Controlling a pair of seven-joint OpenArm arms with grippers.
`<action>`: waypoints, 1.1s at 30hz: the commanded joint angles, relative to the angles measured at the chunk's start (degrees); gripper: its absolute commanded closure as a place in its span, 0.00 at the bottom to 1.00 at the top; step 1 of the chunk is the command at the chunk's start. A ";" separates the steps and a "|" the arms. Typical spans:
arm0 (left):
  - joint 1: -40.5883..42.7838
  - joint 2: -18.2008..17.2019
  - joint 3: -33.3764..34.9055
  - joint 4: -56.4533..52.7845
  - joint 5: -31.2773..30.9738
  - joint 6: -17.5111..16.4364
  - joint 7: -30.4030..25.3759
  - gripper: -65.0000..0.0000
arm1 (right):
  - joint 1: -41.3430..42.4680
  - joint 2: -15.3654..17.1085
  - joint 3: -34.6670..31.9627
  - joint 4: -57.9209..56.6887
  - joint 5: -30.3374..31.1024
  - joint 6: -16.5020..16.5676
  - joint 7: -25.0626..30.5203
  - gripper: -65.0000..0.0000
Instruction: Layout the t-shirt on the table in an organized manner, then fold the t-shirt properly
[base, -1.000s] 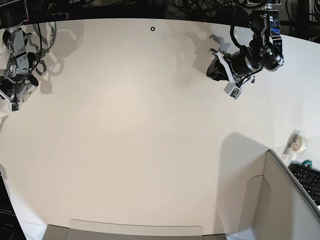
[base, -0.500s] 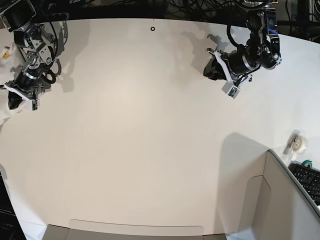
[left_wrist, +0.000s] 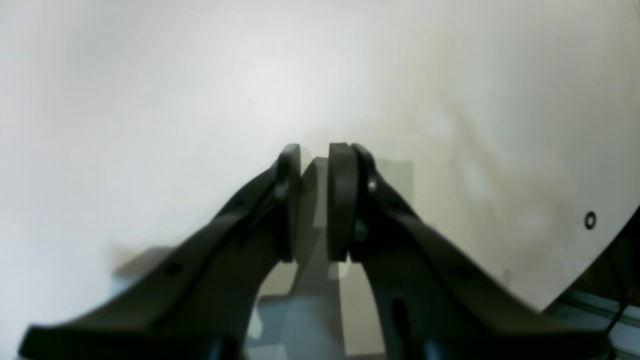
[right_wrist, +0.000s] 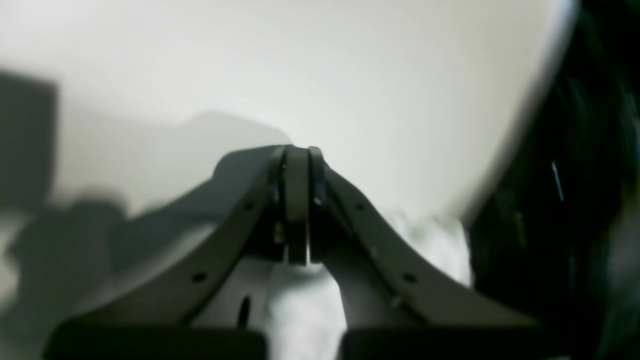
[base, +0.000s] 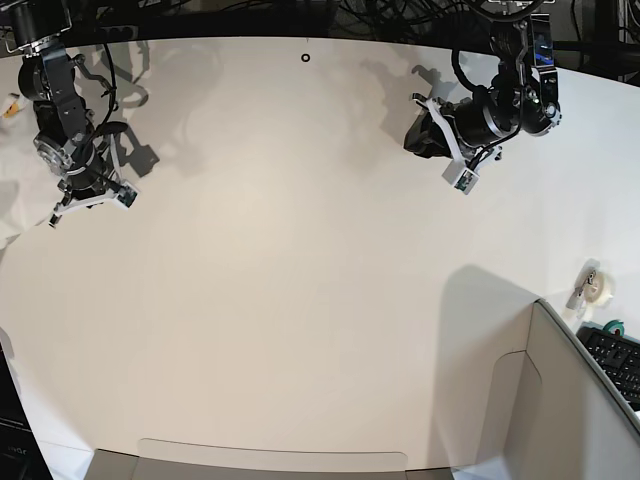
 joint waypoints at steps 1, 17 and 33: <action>0.52 -0.26 0.05 0.17 1.91 0.19 2.27 0.87 | 0.38 0.68 1.61 2.75 0.06 -0.19 0.54 1.00; 5.89 -0.35 -3.12 7.65 1.91 0.19 2.27 0.87 | -22.56 -9.52 8.02 27.63 -1.61 -0.36 -3.95 1.00; 19.86 -0.35 -10.94 22.06 1.55 0.11 2.19 0.87 | -58.34 -14.44 7.85 27.81 -4.51 -15.66 21.46 1.00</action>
